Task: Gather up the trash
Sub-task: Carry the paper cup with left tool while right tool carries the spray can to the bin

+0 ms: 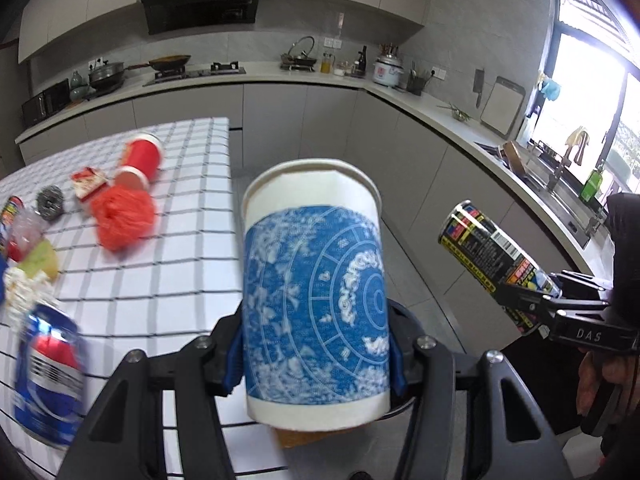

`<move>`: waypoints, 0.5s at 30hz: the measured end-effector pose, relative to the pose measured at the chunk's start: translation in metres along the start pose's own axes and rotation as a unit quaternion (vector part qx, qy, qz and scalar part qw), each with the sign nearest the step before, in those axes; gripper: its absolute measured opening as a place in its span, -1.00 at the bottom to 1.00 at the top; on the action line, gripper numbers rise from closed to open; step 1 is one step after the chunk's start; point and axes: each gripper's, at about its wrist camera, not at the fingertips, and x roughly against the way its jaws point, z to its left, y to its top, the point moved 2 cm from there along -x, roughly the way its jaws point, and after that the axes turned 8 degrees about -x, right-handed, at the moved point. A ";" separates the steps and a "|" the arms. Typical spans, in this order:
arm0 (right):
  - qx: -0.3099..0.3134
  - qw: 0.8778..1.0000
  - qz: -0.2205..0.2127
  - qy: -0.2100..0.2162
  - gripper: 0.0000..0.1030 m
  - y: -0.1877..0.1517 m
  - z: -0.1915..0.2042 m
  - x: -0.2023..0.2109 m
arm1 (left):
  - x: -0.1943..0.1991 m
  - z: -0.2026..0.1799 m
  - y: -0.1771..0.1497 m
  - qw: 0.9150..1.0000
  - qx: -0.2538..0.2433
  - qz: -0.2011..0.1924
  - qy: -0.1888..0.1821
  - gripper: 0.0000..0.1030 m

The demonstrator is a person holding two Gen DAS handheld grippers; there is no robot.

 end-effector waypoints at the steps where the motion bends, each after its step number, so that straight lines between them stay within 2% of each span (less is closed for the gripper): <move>1: 0.003 1.000 0.002 0.000 0.07 -0.001 -0.012 0.000 | -0.007 -0.012 -0.002 1.000 -0.002 0.005 0.001 0.09; 8: 0.013 0.999 0.030 0.001 0.07 -0.017 -0.071 -0.022 | -0.054 -0.062 -0.024 0.999 0.008 0.046 0.006 0.09; 15: 0.027 0.996 0.079 0.011 0.07 -0.044 -0.102 -0.076 | -0.100 -0.063 -0.065 0.994 0.037 0.101 0.012 0.09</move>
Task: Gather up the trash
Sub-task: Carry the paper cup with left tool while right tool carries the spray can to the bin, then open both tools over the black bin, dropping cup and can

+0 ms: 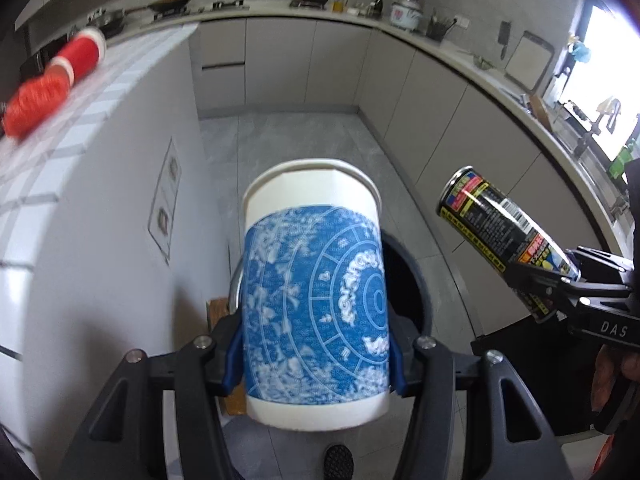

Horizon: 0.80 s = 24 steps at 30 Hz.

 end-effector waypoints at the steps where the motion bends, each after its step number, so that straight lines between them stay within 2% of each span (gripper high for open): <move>1: 0.003 1.000 0.007 0.001 0.07 -0.002 -0.003 -0.008 | -0.006 0.001 -0.004 1.000 0.003 0.007 0.000 0.09; 9: 0.066 0.997 0.046 0.017 0.07 -0.008 0.000 -0.061 | -0.037 0.005 -0.014 0.999 0.026 0.021 -0.002 0.10; 12: 0.100 0.993 0.057 0.032 0.08 -0.005 0.009 -0.082 | -0.053 0.005 -0.018 0.999 0.025 0.036 -0.030 0.17; 13: 0.118 0.991 0.057 0.037 0.26 -0.006 0.011 -0.088 | -0.059 0.008 -0.020 0.998 0.029 0.052 -0.007 0.35; 14: 0.136 0.989 0.055 0.013 0.73 -0.007 0.011 -0.097 | -0.060 0.013 -0.021 0.998 0.036 0.058 0.013 0.58; 15: 0.139 0.989 0.055 -0.009 0.77 -0.007 0.008 -0.100 | -0.054 0.020 -0.025 0.997 0.050 0.048 0.021 0.66; 16: 0.141 0.989 0.049 -0.002 0.77 -0.007 0.005 -0.099 | -0.048 0.024 -0.028 0.997 0.060 0.040 0.020 0.72; 24: 0.105 0.994 0.042 0.013 0.77 -0.005 -0.019 -0.074 | -0.013 0.017 -0.035 0.997 0.049 0.032 0.043 0.72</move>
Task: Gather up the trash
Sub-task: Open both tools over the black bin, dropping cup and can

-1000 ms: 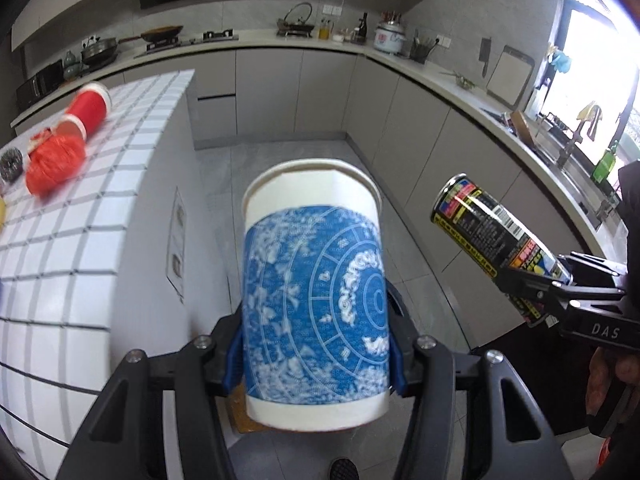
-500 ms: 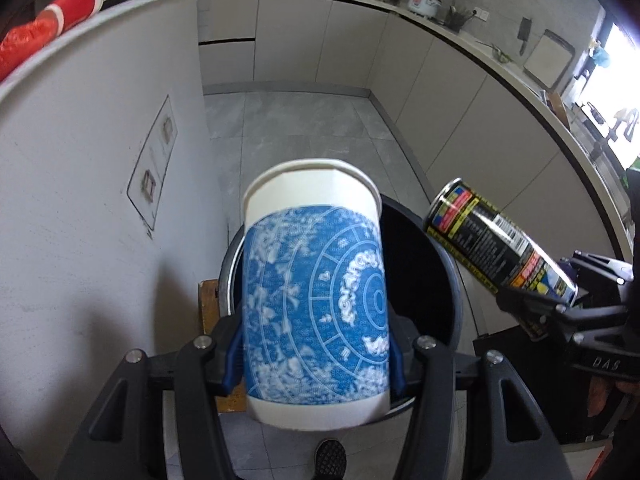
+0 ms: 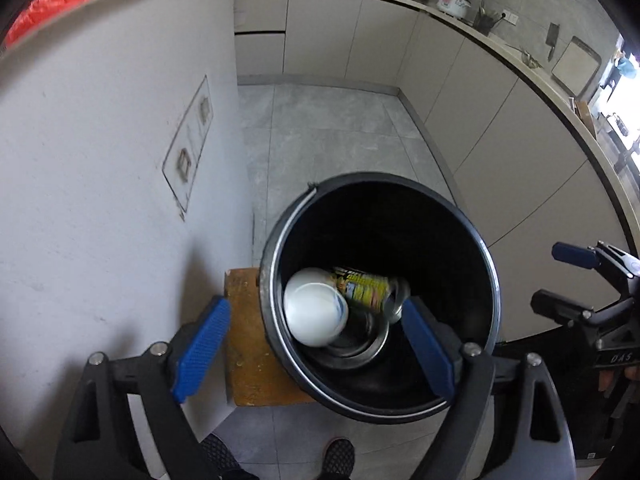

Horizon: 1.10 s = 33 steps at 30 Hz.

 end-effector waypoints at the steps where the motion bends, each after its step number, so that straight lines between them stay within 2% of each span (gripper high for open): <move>1: -0.003 1.000 -0.001 0.001 0.77 0.001 -0.001 0.002 | 0.003 0.000 -0.001 1.000 0.003 0.000 -0.001 0.72; 13: -0.043 0.999 -0.016 -0.010 0.77 -0.007 -0.007 0.034 | 0.022 -0.017 0.012 1.000 -0.011 -0.013 0.005 0.72; 19: -0.059 0.997 -0.041 -0.017 0.77 -0.006 -0.001 0.067 | 0.042 -0.030 0.025 0.999 -0.023 -0.026 0.006 0.72; 33: -0.061 0.994 -0.084 -0.025 0.77 0.004 0.033 0.134 | 0.092 -0.009 0.035 0.998 -0.020 -0.062 0.007 0.73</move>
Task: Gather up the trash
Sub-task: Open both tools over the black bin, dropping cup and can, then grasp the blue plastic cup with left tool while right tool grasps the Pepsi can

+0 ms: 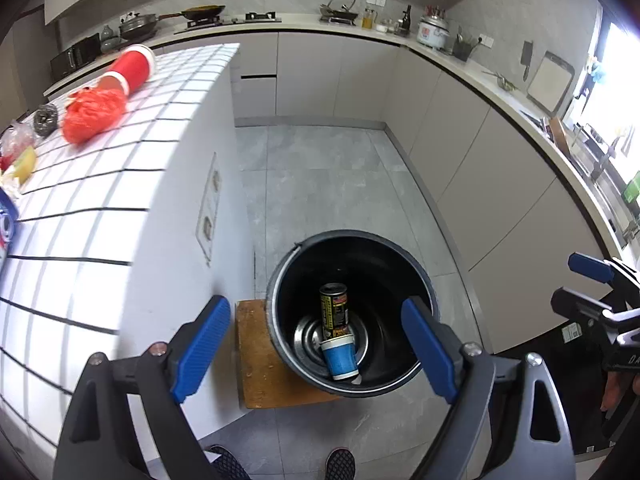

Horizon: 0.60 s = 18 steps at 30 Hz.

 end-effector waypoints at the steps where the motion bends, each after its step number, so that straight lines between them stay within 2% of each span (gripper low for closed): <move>1: 0.002 1.000 -0.003 0.001 0.77 0.002 0.005 0.004 | 0.004 0.004 0.000 1.000 0.002 -0.002 0.001 0.73; 5: 0.007 1.000 -0.016 0.006 0.77 0.012 0.024 0.015 | 0.027 0.025 0.000 1.000 0.023 -0.018 0.003 0.73; 18: 0.044 0.997 -0.036 0.047 0.77 0.048 0.128 0.011 | 0.093 0.139 0.000 0.992 0.064 -0.074 0.077 0.73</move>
